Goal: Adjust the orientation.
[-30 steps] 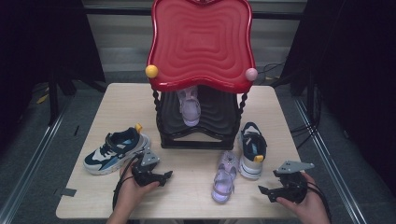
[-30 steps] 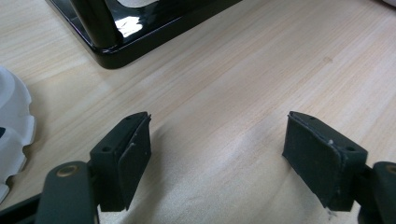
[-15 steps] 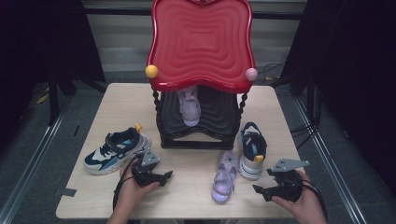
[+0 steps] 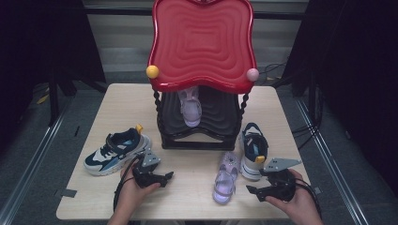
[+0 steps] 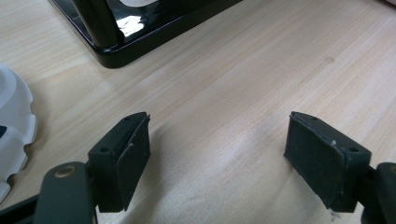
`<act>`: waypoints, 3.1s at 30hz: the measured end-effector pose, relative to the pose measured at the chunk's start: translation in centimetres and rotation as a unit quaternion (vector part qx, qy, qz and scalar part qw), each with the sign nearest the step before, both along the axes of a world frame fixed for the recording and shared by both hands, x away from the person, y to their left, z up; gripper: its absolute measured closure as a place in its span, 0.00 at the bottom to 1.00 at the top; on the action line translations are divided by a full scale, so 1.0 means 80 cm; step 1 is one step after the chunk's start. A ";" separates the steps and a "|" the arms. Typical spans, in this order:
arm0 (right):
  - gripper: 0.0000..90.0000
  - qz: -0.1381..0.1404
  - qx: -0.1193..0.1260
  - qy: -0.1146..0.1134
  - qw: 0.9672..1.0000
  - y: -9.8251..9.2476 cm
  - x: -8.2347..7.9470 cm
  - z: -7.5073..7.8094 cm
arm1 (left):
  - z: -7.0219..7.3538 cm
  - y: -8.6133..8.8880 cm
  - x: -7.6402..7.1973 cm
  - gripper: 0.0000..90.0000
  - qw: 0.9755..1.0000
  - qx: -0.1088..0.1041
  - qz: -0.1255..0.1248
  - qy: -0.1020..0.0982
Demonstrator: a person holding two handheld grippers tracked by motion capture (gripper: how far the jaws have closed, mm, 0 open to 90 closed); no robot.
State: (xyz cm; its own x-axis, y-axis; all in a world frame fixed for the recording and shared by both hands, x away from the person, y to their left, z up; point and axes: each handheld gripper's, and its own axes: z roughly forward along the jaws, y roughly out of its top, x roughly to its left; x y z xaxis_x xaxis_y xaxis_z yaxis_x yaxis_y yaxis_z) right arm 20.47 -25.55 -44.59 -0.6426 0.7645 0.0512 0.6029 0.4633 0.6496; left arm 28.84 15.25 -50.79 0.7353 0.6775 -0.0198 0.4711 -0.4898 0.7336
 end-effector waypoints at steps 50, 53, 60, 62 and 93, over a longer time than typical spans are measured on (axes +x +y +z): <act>0.57 0.034 0.006 0.006 0.999 0.043 0.010 -0.011 | 0.000 0.000 0.000 0.24 1.000 0.003 0.000 -0.001; 0.60 0.027 0.003 0.001 1.000 0.034 0.010 -0.011 | 0.000 0.000 0.000 0.24 1.000 0.004 0.000 -0.001; 0.60 0.033 -0.002 -0.015 0.999 0.041 0.011 -0.016 | 0.000 0.000 0.000 0.24 1.000 0.003 0.000 -0.001; 0.60 0.035 -0.006 -0.014 0.999 0.043 0.011 -0.017 | 0.000 0.000 0.000 0.24 1.000 0.003 0.000 -0.001; 0.92 0.006 -0.015 -0.054 0.998 0.054 0.016 -0.029 | 0.000 0.000 0.000 0.24 1.000 0.004 0.000 -0.001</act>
State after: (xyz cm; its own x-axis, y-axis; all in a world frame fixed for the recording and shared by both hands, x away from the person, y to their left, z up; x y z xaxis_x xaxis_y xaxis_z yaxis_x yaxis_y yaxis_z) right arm 21.78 -21.26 -46.89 -0.6516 0.7575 -0.0409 0.5255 0.4896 0.6958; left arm 28.87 15.28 -50.77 0.7349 0.6781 -0.0141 0.4705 -0.4947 0.7307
